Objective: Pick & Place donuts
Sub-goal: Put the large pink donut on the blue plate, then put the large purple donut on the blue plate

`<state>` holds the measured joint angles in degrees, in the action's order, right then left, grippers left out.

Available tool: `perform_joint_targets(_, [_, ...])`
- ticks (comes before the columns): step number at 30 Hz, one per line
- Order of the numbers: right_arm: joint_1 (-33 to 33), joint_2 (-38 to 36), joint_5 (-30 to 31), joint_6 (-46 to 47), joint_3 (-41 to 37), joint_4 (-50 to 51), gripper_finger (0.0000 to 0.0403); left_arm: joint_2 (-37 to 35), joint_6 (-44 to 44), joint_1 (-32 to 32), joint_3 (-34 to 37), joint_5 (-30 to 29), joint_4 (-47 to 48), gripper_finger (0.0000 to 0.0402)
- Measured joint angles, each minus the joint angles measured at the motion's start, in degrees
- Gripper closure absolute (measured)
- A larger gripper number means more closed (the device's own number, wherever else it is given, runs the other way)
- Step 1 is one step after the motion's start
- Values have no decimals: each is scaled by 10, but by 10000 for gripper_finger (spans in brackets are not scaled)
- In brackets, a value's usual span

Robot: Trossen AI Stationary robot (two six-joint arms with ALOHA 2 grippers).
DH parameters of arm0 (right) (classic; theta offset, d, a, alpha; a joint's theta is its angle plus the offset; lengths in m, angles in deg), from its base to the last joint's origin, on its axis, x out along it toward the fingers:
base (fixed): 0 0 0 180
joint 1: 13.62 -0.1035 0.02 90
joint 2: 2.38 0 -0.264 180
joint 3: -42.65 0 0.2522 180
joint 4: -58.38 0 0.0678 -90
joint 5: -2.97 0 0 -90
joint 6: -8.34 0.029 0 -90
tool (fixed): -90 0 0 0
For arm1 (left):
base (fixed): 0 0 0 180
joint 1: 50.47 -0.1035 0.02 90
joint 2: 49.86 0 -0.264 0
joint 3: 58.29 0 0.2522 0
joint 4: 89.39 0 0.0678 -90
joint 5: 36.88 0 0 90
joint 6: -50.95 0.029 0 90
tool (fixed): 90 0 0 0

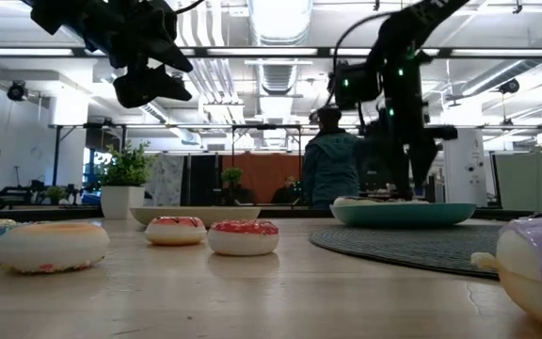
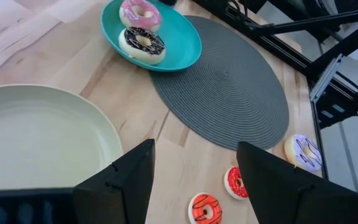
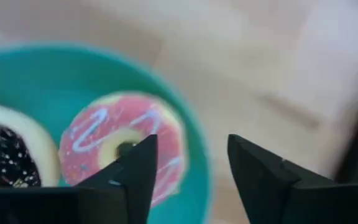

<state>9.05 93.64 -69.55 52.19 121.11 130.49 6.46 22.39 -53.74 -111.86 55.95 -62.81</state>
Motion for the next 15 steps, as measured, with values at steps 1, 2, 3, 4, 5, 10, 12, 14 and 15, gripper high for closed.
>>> perform_joint_targets(1, [0,-5,11,-18,11,8,205,0,0,0,0,0,0,200])
perform_joint_targets(2, [0,-8,16,-34,22,17,196,0,0,0,0,0,0,200])
perform_joint_targets(3, [0,-10,19,-45,29,26,189,0,0,0,0,-1,-1,200])
perform_joint_targets(4, [0,-10,18,-52,35,36,183,0,0,0,0,-2,-2,200])
perform_joint_targets(5, [0,-10,18,-54,40,45,177,0,0,0,0,-3,-4,200])
perform_joint_targets(10, [-13,-13,25,-63,63,91,155,0,0,0,0,-5,-7,200])
perform_joint_targets(12, [-32,-22,30,-85,71,86,150,0,0,0,0,-5,-7,200])
perform_joint_targets(14, [-67,-35,24,-133,81,77,148,0,0,0,0,-5,-6,200])
perform_joint_targets(15, [-89,-41,11,-163,84,69,147,0,0,0,0,-5,-6,200])
